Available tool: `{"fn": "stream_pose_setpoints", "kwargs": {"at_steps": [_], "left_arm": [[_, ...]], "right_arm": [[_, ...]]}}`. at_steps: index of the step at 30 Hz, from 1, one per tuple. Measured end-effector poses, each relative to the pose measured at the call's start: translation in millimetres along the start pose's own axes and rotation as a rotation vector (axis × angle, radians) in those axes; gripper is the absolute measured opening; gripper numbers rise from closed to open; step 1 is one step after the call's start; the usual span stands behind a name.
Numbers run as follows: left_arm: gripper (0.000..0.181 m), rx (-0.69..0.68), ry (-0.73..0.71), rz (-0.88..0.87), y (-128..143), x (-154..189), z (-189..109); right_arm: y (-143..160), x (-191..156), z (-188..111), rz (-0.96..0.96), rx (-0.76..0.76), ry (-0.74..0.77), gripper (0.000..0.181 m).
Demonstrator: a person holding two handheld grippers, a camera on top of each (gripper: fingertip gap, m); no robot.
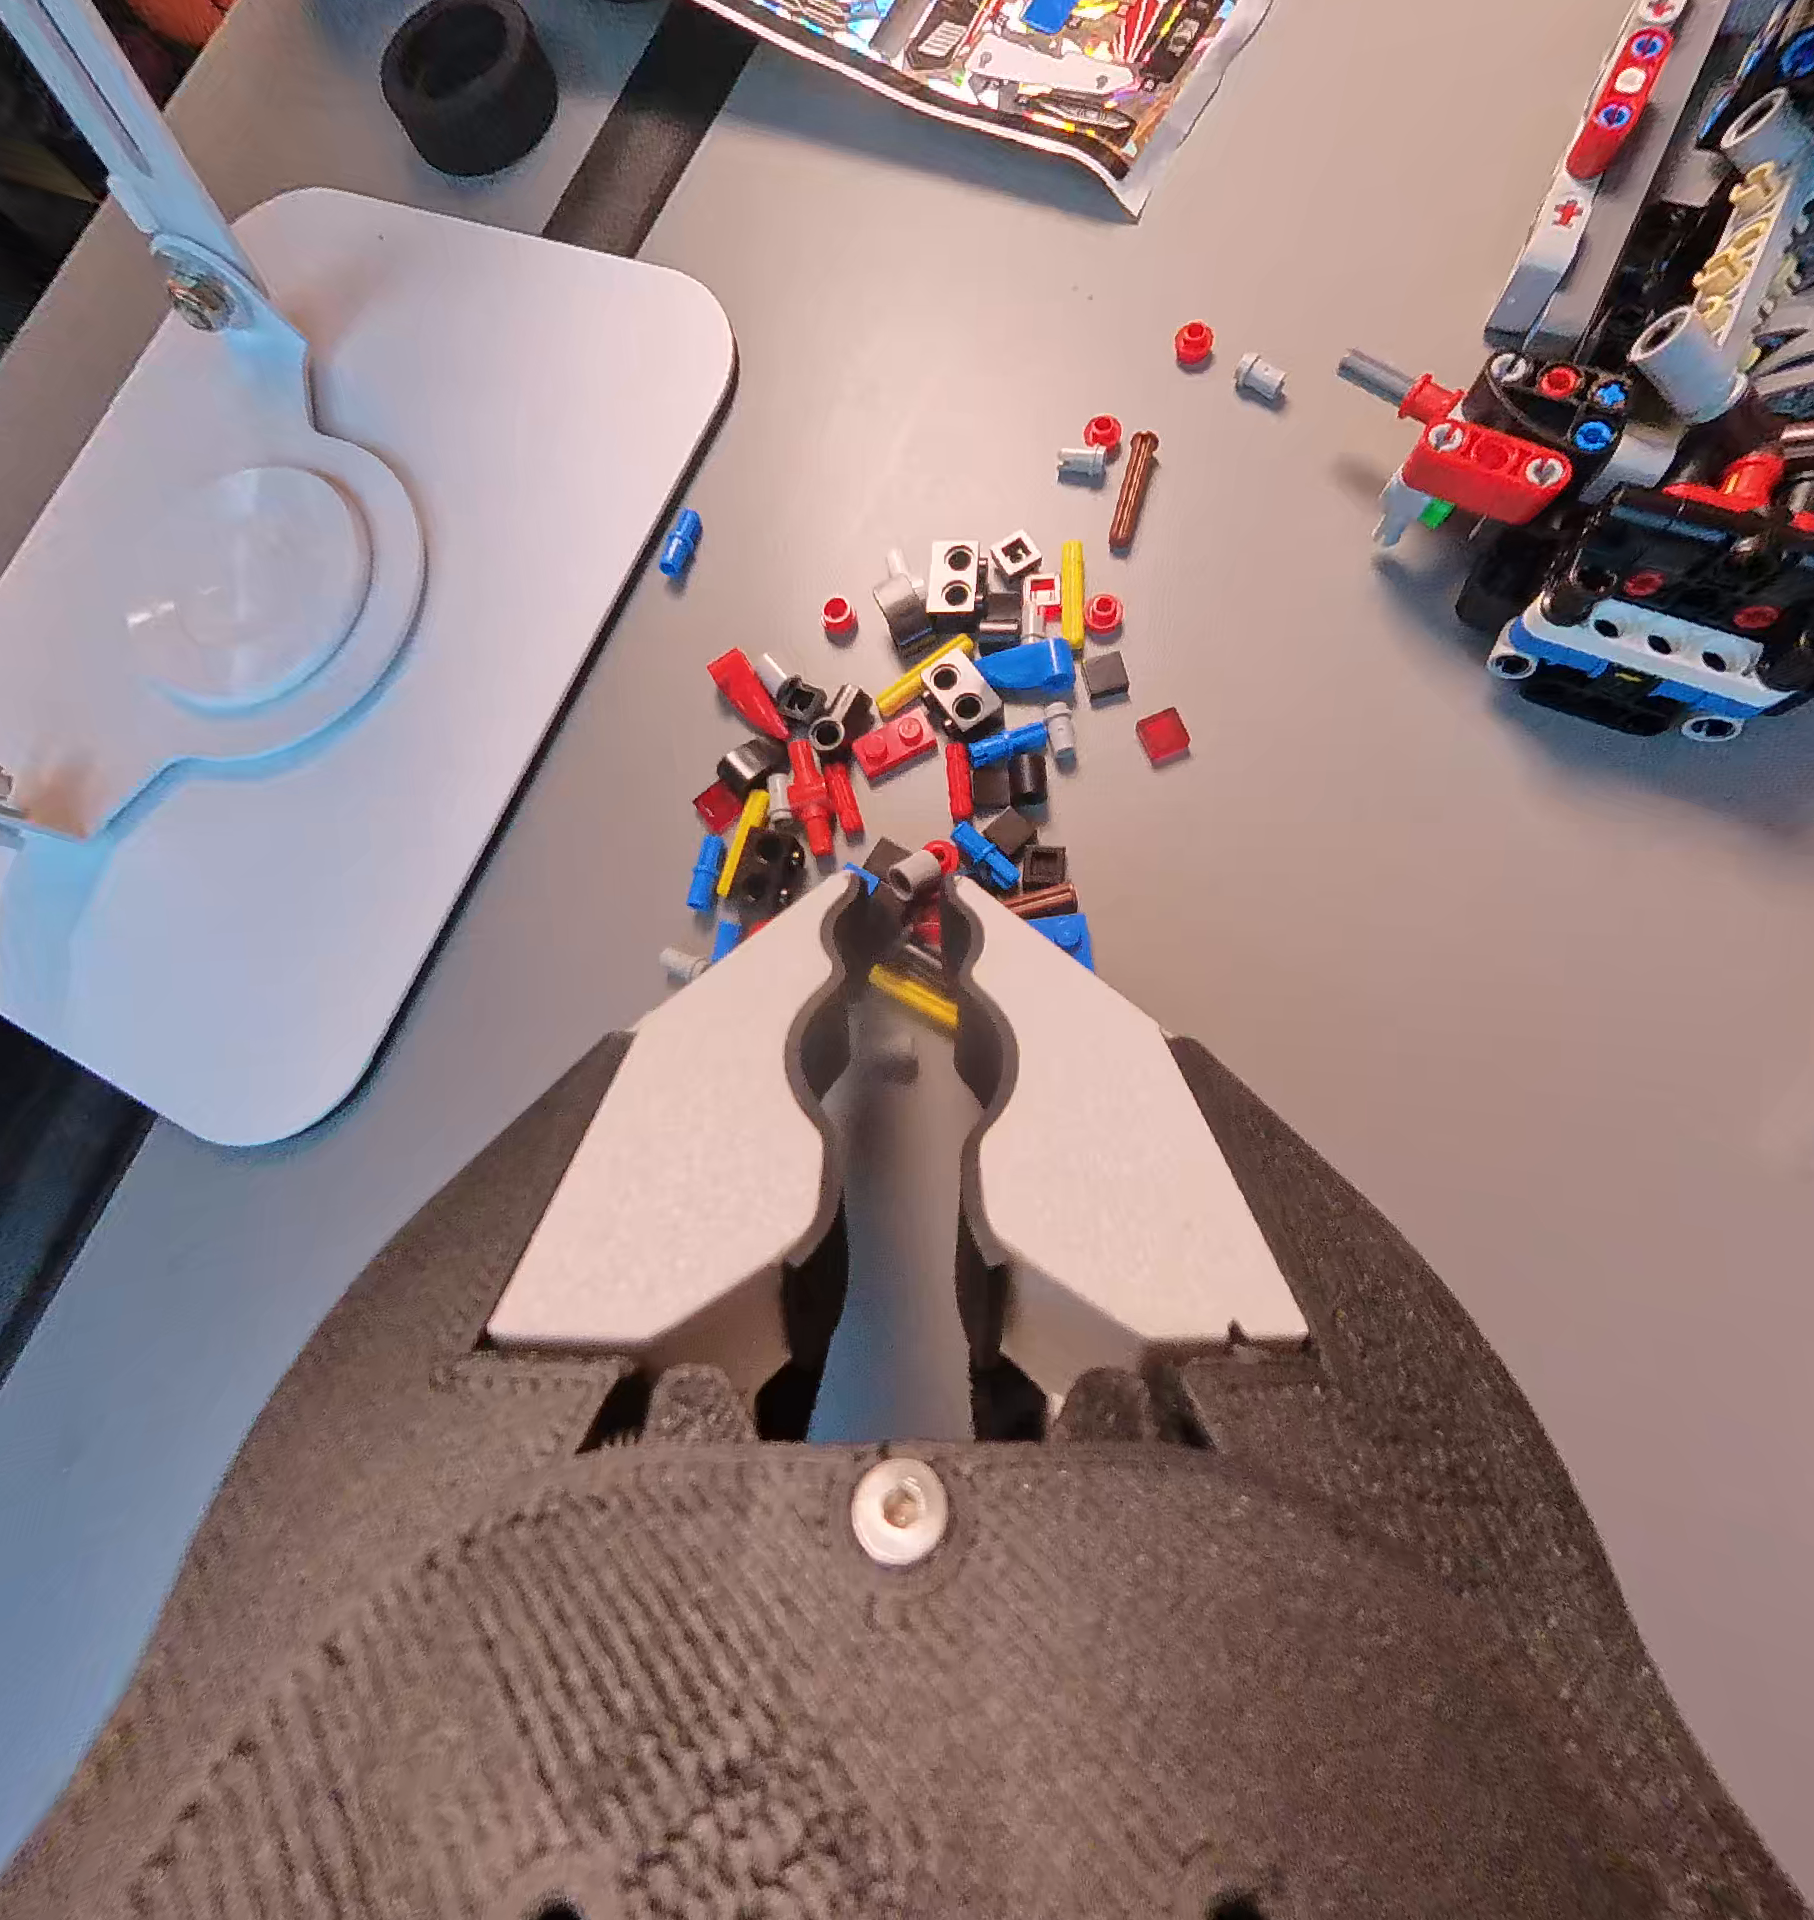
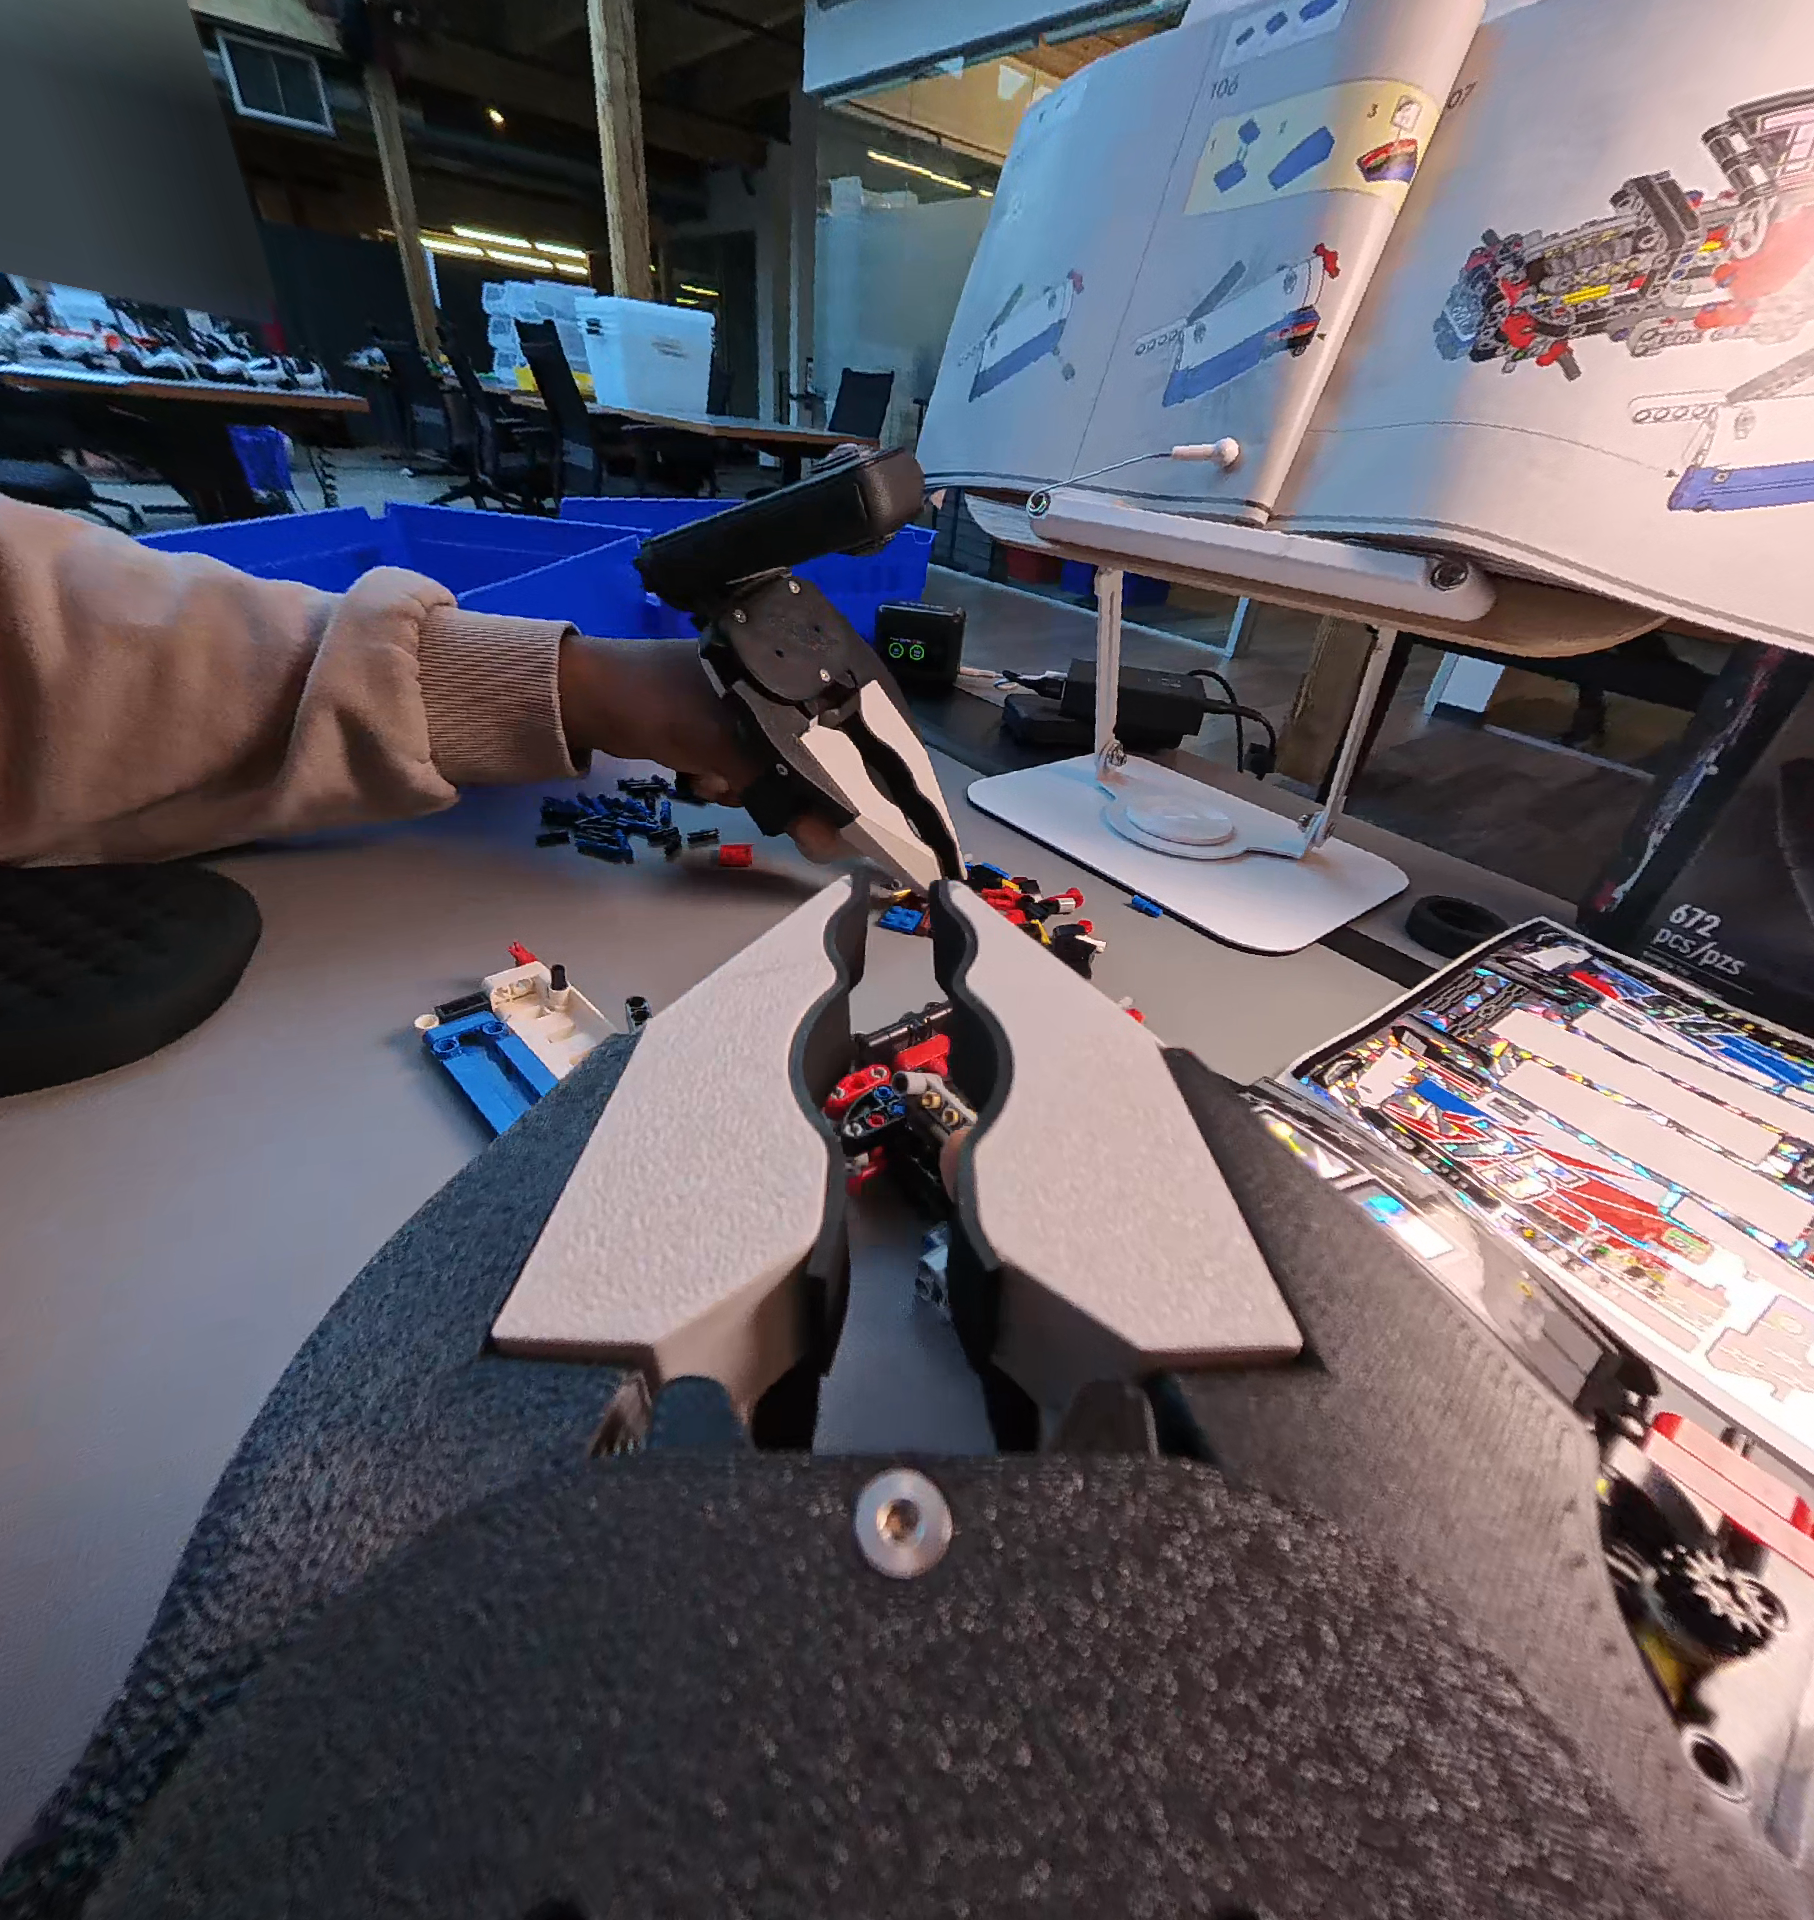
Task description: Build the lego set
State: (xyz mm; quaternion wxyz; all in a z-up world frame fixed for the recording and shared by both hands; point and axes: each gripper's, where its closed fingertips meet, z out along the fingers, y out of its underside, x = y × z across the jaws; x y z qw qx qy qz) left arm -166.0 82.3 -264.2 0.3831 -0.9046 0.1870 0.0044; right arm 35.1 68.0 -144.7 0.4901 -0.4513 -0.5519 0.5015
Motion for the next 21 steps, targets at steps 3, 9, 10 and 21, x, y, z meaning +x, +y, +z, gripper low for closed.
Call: {"fn": "stream_pose_setpoints", "kwargs": {"at_steps": [3, 9, 10, 21], "left_arm": [[0.011, 0.005, 0.032, -0.013, -1.1, 2.5, 2.4], [0.004, 0.008, 0.061, -0.039, -2.1, 3.4, 5.3], [0.002, 0.002, 0.055, -0.036, -1.5, 2.6, 5.4], [0.0, 0.025, 0.036, -0.009, -6.0, 3.3, 0.4]], "right_arm": [[0.4, -2.4, 0.8, -0.01, -0.005, -0.005, 0.01], [-1.0, -3.8, 0.0, -0.015, -0.002, -0.007, 0.01], [-0.9, -3.9, 0.0, -0.013, -0.002, -0.007, 0.01], [0.9, -4.6, 1.0, -0.01, -0.007, -0.012, 0.01]]}}
